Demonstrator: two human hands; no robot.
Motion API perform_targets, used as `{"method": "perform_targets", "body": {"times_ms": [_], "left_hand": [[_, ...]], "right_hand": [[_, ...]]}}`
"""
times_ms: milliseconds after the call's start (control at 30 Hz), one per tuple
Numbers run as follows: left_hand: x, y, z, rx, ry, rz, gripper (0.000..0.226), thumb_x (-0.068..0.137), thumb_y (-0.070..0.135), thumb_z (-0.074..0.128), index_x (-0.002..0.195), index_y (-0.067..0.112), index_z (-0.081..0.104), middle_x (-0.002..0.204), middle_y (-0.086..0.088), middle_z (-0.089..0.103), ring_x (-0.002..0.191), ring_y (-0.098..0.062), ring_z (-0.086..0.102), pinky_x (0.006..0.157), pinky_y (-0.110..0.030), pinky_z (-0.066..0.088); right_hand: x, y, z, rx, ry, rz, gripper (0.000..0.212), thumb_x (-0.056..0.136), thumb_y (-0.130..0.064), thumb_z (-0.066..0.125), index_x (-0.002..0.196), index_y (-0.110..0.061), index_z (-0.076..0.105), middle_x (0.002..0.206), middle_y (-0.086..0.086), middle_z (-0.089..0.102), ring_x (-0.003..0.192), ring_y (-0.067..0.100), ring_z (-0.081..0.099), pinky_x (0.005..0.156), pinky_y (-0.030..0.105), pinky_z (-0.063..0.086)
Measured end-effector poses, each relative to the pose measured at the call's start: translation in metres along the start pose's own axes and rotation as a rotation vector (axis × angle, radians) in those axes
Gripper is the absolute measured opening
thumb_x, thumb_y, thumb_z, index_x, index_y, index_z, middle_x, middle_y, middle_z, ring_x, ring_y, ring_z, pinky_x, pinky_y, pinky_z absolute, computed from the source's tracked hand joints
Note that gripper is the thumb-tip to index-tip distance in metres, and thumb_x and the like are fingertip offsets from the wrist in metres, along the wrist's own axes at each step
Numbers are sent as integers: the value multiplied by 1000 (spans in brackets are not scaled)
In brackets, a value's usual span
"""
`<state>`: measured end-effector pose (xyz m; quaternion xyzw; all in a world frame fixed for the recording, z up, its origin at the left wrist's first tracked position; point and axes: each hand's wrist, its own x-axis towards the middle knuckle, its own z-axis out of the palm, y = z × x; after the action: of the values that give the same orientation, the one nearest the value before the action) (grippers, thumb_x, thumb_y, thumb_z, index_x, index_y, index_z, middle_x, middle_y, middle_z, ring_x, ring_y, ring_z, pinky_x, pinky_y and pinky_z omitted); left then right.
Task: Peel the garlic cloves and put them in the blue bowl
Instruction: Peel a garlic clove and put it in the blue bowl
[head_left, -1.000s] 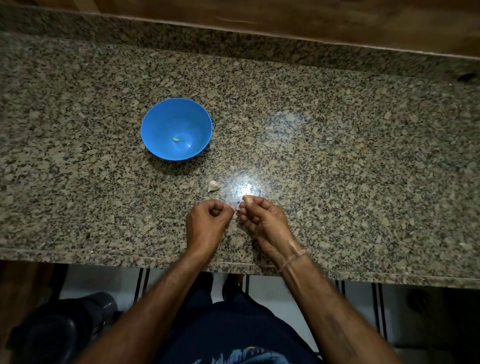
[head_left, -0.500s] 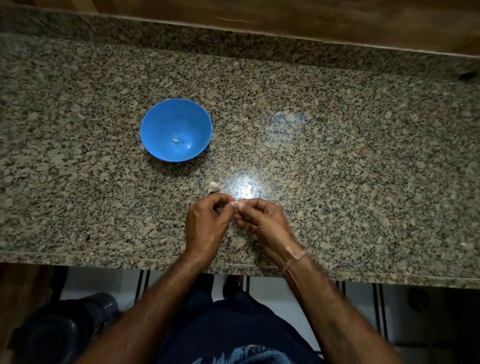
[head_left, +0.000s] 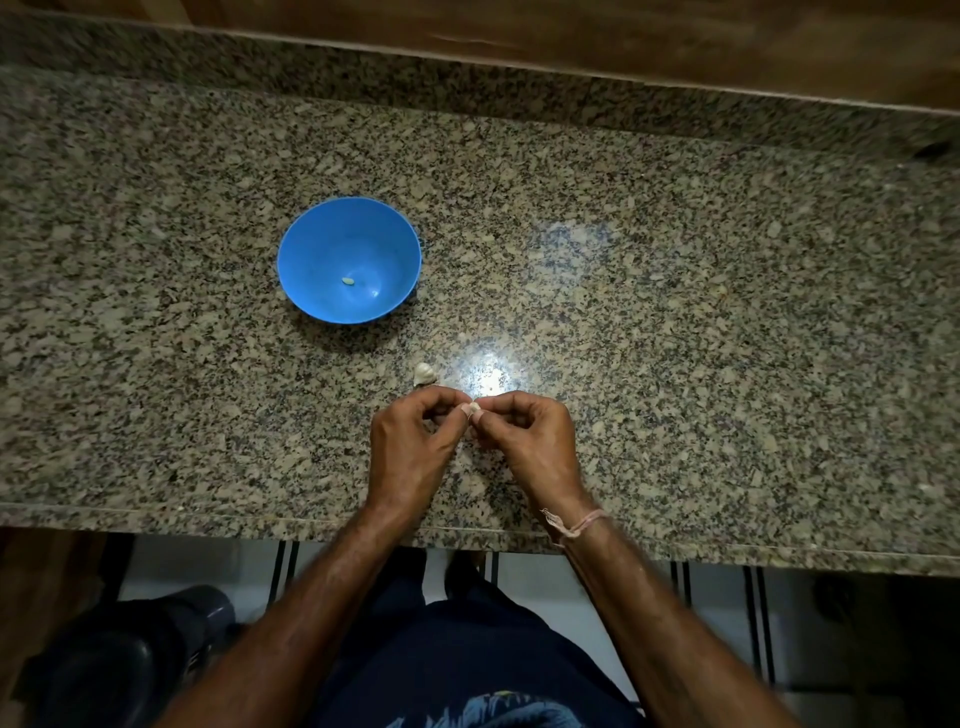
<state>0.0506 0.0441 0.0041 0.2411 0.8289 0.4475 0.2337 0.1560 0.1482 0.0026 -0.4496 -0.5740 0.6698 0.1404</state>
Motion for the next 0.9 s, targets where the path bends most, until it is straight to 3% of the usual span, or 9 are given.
{"method": "perform_targets", "body": {"times_ms": [167, 300, 467, 567, 667, 900], "left_hand": [[-1, 0, -2, 8, -21, 23, 10, 93, 21, 76, 102, 18, 79, 89, 13, 74, 82, -1, 69, 71, -17, 58], [-2, 0, 0, 51, -24, 28, 6, 95, 20, 73, 99, 18, 75, 85, 10, 70, 78, -5, 67, 66, -14, 56], [-1, -7, 5, 68, -11, -37, 4, 96, 23, 72, 93, 19, 72, 81, 7, 70, 75, -7, 67, 60, -15, 52], [-4, -12, 5, 23, 2, -68, 6, 97, 24, 71, 101, 22, 76, 88, 11, 73, 82, -2, 68, 67, -14, 53], [-5, -13, 5, -1, -21, -22, 12, 96, 22, 73, 107, 19, 78, 96, 12, 75, 88, 1, 69, 73, -12, 55], [-4, -8, 2, 143, -29, 120, 12, 94, 21, 74, 105, 17, 79, 90, 8, 74, 77, 1, 66, 64, -8, 51]], "right_hand": [[-1, 4, -1, -42, -1, -37, 11, 87, -13, 82, 96, -7, 79, 89, 5, 79, 84, 22, 77, 79, 39, 65], [-2, 6, -3, -51, -28, -42, 12, 88, -14, 81, 97, -7, 79, 90, 5, 79, 86, 22, 77, 79, 39, 65], [-1, 0, -4, 107, -84, 100, 17, 92, -5, 74, 107, 0, 75, 95, 15, 78, 81, 20, 75, 75, 27, 62], [-1, 2, -5, 146, -80, 127, 15, 92, -3, 74, 106, 1, 75, 96, 17, 78, 84, 25, 75, 79, 31, 63], [0, 7, -5, -12, -48, 37, 11, 90, -9, 77, 101, -4, 78, 93, 8, 79, 88, 23, 77, 83, 37, 64], [-2, 5, -2, -316, 19, -144, 7, 90, -16, 80, 96, -13, 79, 87, -7, 76, 79, 2, 72, 73, 19, 60]]}}
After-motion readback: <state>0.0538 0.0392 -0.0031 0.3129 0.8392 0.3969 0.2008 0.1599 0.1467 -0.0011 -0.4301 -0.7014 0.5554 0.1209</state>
